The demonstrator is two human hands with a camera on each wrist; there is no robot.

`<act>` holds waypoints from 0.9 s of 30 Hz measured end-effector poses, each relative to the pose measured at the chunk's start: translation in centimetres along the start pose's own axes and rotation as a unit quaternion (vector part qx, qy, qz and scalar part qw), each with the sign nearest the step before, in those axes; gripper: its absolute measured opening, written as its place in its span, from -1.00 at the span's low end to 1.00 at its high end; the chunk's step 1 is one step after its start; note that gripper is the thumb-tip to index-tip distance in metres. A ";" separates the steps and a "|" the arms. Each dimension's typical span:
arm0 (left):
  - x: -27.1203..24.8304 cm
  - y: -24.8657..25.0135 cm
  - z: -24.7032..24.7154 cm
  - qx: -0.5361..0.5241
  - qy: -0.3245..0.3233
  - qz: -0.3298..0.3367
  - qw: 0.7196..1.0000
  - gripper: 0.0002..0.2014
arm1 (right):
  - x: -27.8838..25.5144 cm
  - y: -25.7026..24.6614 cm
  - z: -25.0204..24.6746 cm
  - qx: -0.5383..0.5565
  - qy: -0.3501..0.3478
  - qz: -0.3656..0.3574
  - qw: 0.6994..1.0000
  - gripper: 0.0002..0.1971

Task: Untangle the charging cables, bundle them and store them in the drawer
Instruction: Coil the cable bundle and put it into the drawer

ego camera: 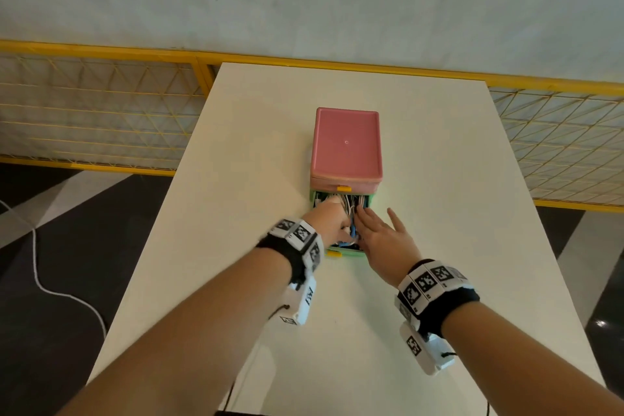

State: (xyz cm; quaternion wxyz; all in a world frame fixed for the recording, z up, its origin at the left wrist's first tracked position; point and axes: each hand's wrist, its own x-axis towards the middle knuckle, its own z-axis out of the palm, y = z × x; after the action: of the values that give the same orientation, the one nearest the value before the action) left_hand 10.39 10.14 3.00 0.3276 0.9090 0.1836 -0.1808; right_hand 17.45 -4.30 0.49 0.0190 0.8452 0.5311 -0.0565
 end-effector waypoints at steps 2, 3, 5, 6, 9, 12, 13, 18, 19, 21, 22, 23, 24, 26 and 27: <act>-0.2 -0.7 -0.9 0.000 -0.006 0.032 0.999 -0.88 | -0.1 0.3 -0.4 -0.047 -0.016 0.001 0.999 -0.43; -0.3 -0.8 -1.0 0.009 0.006 0.040 0.999 -0.86 | 0.0 0.4 -0.5 -0.051 -0.021 -0.009 0.998 -0.44; 0.0 -1.0 -0.8 0.024 0.024 0.041 0.999 -0.79 | 0.5 0.5 -0.6 -0.046 -0.046 -0.025 0.998 -0.46; 0.1 -0.9 -0.6 0.015 0.025 0.029 0.999 -0.80 | 0.7 0.6 -0.7 -0.042 -0.056 -0.024 0.997 -0.47; 0.2 -0.8 -0.8 -0.041 0.040 0.003 0.998 -0.77 | 1.2 0.5 -0.9 -0.031 -0.072 -0.029 0.996 -0.51; 0.4 -0.8 -0.6 -0.084 0.067 -0.033 0.994 -0.56 | 1.6 0.4 -1.1 0.007 -0.074 -0.022 0.997 -0.59; 0.3 -0.6 -0.6 -0.088 0.075 -0.042 0.992 -0.56 | 1.7 0.4 -1.1 0.018 -0.070 -0.019 0.997 -0.62; 0.5 0.8 -1.1 -0.022 0.073 -0.071 0.995 -0.52 | 1.5 0.0 -0.9 0.109 -0.015 0.011 0.994 -0.72; 0.5 1.0 -1.2 -0.011 0.067 -0.073 0.995 -0.53 | 1.3 -0.2 -0.9 0.135 0.019 0.016 0.991 -0.71; 0.6 1.2 -1.2 -0.006 0.061 -0.067 0.996 -0.62 | 0.7 -0.9 -0.4 0.162 0.079 -0.005 0.984 -0.55; 0.6 1.2 -1.2 -0.005 0.063 -0.061 0.996 -0.70 | 0.5 -1.2 -0.2 0.168 0.087 -0.026 0.982 -0.43; 0.5 1.0 -1.2 -0.009 0.064 -0.055 0.996 -0.78 | 0.1 -1.6 -0.1 0.168 0.076 -0.045 0.982 -0.35; 0.4 0.8 -1.2 -0.015 0.068 -0.045 0.997 -0.84 | -0.3 -1.9 0.0 0.164 0.051 -0.055 0.984 -0.30; -0.4 0.2 -1.5 -0.049 0.064 -0.024 0.996 -0.87 | -0.7 -2.3 0.2 0.136 -0.019 -0.048 0.989 -0.27; -0.9 -0.3 -1.8 -0.074 0.053 -0.018 0.996 -0.86 | -0.7 -2.3 0.3 0.103 -0.043 -0.044 0.993 -0.26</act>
State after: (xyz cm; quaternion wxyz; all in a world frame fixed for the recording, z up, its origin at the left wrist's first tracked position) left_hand 9.86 11.35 4.57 0.3809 0.8868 0.2303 -0.1246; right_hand 15.02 -3.97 0.30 -0.0477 0.8154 0.5578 -0.1475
